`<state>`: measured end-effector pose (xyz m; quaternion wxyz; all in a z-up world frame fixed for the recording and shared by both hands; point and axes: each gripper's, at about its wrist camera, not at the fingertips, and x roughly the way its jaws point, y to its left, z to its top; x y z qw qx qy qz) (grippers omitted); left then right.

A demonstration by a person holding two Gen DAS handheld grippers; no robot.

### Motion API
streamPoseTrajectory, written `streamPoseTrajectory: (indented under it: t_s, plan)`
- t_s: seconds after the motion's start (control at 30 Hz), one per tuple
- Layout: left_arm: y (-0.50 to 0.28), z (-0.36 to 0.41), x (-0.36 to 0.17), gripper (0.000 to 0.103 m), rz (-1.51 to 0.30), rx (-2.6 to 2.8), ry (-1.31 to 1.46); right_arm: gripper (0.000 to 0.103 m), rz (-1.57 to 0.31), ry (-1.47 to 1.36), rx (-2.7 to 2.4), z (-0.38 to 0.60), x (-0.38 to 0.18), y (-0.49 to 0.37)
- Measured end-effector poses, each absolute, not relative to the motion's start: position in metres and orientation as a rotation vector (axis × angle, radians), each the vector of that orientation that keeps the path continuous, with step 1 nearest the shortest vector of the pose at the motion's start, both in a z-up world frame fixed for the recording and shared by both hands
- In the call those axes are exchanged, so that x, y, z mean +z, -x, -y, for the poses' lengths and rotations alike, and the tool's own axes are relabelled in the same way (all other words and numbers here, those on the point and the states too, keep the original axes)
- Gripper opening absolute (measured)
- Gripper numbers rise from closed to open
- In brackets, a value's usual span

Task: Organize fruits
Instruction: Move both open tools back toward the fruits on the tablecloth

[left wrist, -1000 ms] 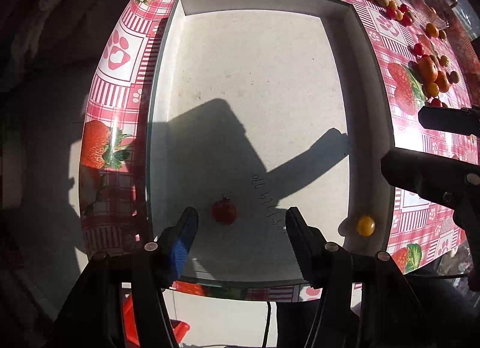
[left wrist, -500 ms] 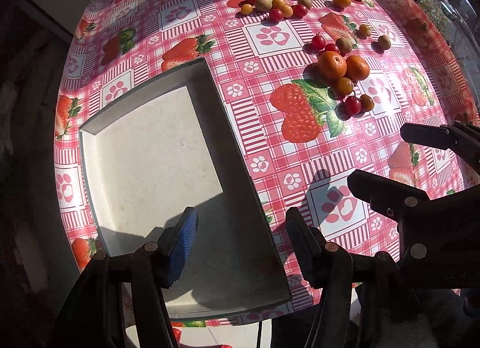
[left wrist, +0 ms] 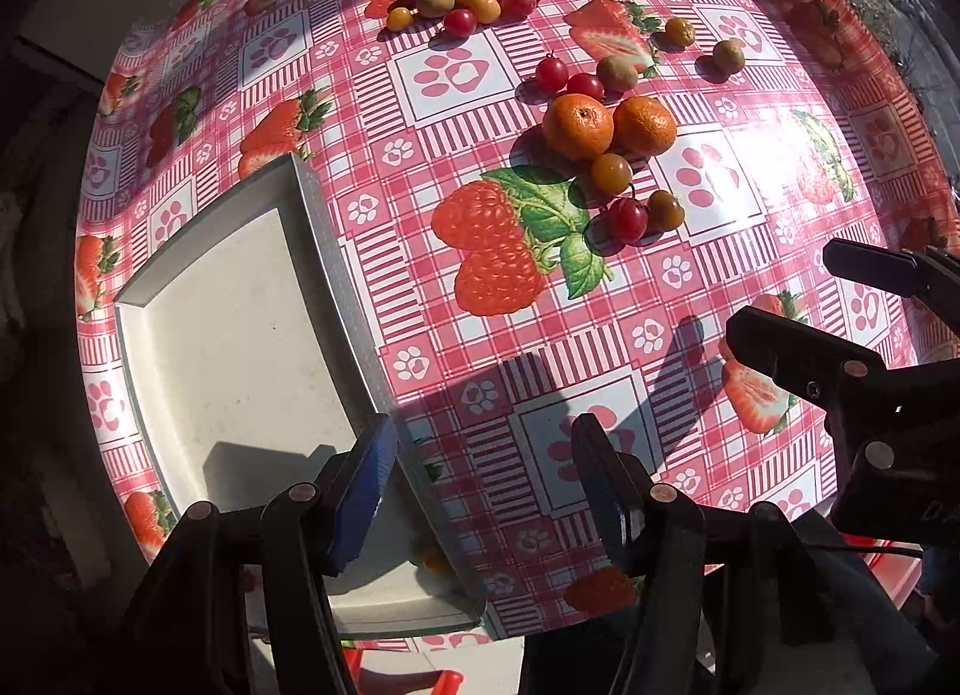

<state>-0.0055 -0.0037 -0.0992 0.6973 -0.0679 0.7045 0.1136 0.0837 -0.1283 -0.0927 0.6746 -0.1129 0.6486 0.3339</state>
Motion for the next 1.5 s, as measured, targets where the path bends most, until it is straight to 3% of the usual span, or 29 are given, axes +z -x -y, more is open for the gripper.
streamPoseTrajectory:
  t_s: [0.73, 1.5]
  plan:
    - [-0.045, 0.022, -0.125, 0.062, -1.597, 0.316, 0.152, 0.094, -1.500, 0.241, 0.674, 0.189, -0.118, -0.148]
    - [-0.108, -0.033, -0.138, 0.062, -1.389, 0.301, 0.316, 0.094, -1.399, 0.344, 0.656, 0.159, -0.125, -0.221]
